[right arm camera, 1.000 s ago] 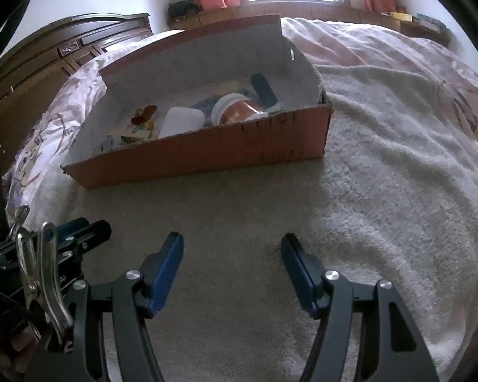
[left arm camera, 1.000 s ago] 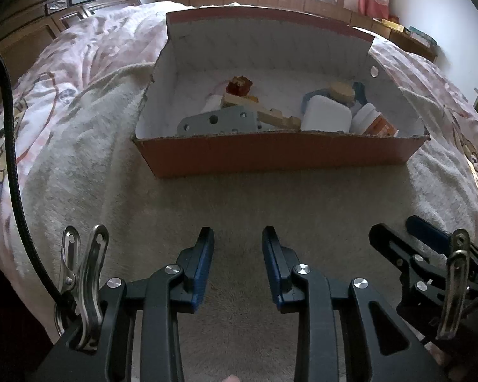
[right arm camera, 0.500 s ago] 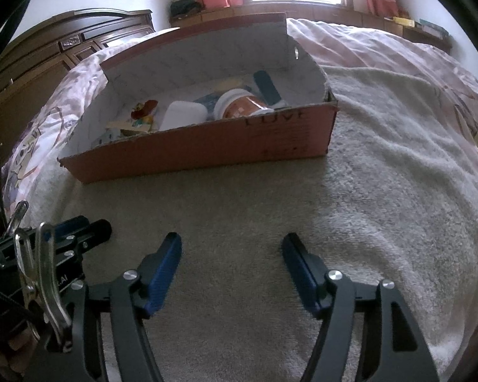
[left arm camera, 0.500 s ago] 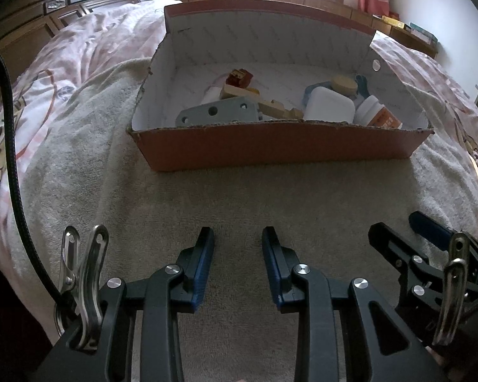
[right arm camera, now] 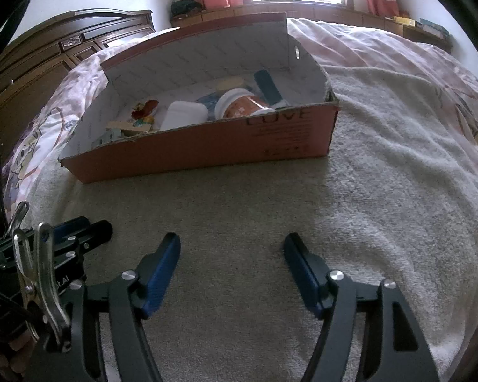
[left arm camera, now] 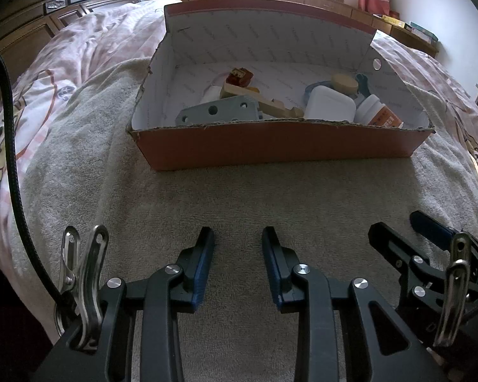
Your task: Organize rigid objects
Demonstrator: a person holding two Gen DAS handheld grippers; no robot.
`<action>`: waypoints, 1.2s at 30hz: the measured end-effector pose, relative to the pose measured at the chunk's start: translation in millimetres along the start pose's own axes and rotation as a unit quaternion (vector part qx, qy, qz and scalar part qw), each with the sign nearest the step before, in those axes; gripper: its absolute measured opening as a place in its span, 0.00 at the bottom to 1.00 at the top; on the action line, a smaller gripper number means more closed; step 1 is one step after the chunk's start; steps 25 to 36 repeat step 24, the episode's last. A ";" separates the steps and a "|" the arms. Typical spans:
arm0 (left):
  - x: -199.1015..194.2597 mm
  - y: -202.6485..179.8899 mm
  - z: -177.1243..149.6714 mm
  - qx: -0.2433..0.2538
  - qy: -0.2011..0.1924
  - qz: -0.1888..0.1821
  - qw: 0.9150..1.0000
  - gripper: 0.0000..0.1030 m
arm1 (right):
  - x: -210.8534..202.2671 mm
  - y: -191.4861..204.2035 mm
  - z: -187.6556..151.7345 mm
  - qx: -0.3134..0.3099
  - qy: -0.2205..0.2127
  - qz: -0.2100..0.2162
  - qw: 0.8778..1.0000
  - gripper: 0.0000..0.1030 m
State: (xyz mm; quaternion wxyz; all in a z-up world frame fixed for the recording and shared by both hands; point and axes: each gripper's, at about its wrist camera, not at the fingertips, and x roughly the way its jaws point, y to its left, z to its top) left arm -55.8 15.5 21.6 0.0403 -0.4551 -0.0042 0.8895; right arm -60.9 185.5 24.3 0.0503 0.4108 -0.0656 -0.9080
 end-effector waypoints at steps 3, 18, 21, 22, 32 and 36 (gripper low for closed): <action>0.1 0.2 0.1 0.000 0.000 0.000 1.000 0.31 | 0.0 -0.2 -0.1 0.000 0.000 0.000 1.000 0.69; 0.6 0.8 0.0 0.001 0.000 0.001 1.000 0.31 | 0.1 -0.1 0.0 0.000 0.000 0.000 1.000 0.70; 1.2 2.2 0.3 0.000 0.001 0.001 1.000 0.31 | 0.2 0.2 0.1 0.000 0.000 0.000 1.000 0.70; 1.7 2.9 0.6 0.000 0.001 0.001 1.000 0.31 | 0.2 0.2 0.1 0.000 0.000 0.000 1.000 0.70; 1.9 3.1 1.1 0.000 0.002 0.001 1.000 0.31 | 0.1 -0.2 0.0 0.000 0.000 0.000 1.000 0.70; 1.9 3.1 1.1 0.000 0.002 0.001 1.000 0.31 | 0.1 -0.2 0.0 0.000 0.000 0.000 1.000 0.70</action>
